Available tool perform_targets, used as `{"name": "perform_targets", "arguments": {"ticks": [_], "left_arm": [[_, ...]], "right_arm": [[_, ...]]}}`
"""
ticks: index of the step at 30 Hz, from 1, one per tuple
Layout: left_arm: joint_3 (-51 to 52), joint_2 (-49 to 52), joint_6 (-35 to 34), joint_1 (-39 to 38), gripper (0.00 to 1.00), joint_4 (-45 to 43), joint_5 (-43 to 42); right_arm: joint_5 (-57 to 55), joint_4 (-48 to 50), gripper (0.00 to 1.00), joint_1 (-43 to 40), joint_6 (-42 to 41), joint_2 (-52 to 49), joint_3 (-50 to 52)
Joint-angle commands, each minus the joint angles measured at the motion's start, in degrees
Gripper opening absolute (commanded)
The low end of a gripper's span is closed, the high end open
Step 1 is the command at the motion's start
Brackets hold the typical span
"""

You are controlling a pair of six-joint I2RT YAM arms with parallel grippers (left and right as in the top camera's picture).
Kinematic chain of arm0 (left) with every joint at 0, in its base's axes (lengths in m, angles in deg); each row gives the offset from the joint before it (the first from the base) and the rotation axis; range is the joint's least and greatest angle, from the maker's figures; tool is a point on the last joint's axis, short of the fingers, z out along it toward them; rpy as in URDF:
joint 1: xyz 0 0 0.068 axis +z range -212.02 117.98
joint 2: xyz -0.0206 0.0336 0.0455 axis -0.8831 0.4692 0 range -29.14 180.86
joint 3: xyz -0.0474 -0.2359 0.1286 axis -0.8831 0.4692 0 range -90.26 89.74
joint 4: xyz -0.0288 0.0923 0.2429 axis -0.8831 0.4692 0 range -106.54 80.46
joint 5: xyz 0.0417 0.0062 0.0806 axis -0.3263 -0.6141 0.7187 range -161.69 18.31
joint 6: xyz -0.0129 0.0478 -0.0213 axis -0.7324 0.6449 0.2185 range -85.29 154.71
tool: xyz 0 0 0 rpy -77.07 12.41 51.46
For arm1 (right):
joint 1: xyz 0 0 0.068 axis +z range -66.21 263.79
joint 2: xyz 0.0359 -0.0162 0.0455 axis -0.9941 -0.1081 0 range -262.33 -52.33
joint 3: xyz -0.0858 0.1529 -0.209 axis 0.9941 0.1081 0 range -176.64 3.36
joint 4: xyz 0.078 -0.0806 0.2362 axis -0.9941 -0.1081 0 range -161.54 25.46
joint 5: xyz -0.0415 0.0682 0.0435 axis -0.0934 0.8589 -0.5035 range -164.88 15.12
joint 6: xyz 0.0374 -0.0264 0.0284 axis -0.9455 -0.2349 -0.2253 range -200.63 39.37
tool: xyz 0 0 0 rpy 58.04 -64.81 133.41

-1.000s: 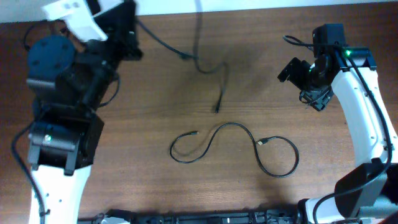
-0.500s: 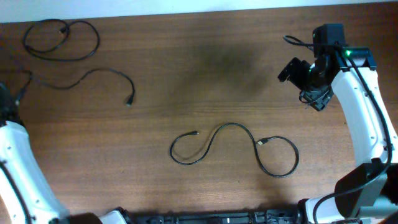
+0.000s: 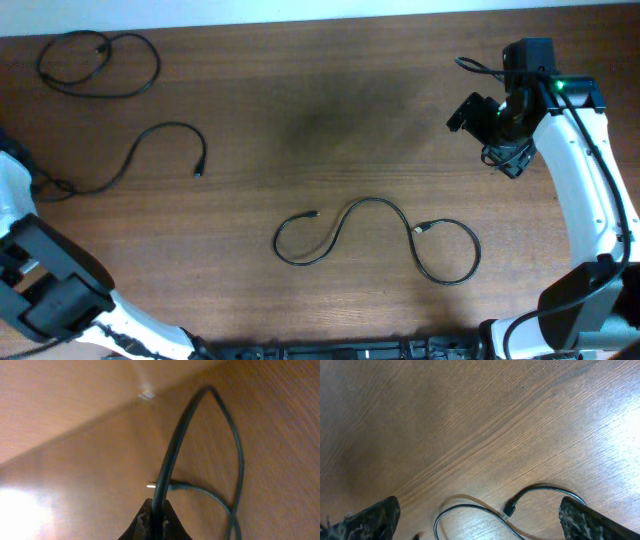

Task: Untangle cables
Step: 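Lay the second cable on the left side and release it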

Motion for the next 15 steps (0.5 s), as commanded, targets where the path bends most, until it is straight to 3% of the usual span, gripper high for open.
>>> {"name": "perform_targets", "arguments": {"ticks": [1,6,8,10,11,12,15], "left_arm": [[-0.4,4.1,0.5,0.0,0.10,0.4,-17.4],[-0.4,6.9,1.2,-0.1,0.24,1.4,-22.0],[-1.4,6.8,7.8,-0.1,0.29,1.4,-21.8],[-4.5,5.0,12.1,-0.1,0.58,2.1,-21.1],[-6.7,2.9,12.1,-0.1,0.95,3.3,-19.8],[-9.0,-0.3,12.0,-0.1,0.99,3.4,-19.9],[-10.1,-5.8,12.0,-0.2,0.99,2.7,-19.9]], "right_arm": [[-0.5,0.0,0.98,-0.2,0.4,0.3,-0.7],[-0.5,0.0,0.98,-0.2,0.4,0.3,-0.7],[-0.5,0.0,0.99,-0.2,0.4,0.3,-0.7],[-0.5,0.0,0.98,-0.2,0.4,0.3,-0.7],[-0.5,0.0,0.98,-0.2,0.4,0.3,-0.7],[-0.5,0.0,0.98,-0.2,0.5,0.3,-0.7],[-0.5,0.0,0.98,-0.2,0.4,0.3,-0.7]]}}
